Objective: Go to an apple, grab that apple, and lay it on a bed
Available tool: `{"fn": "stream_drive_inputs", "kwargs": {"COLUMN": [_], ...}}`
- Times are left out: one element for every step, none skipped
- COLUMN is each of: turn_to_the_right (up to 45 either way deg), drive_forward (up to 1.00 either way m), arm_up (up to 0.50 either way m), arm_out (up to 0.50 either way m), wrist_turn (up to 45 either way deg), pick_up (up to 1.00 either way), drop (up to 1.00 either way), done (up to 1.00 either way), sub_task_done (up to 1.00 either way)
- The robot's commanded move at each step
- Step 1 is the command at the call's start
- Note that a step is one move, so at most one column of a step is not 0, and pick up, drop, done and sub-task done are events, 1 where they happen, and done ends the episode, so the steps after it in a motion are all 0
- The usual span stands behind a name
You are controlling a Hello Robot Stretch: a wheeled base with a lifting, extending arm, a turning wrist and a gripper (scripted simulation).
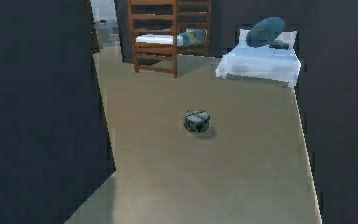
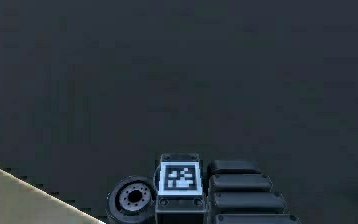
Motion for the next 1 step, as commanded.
{"fn": "stream_drive_inputs", "kwargs": {"turn_to_the_right": [15.0], "drive_forward": [0.00], "arm_up": [0.00], "arm_out": [0.00], "wrist_turn": [0.0], "pick_up": [0.00], "drop": [0.00], "done": [0.00], "sub_task_done": [0.00]}}
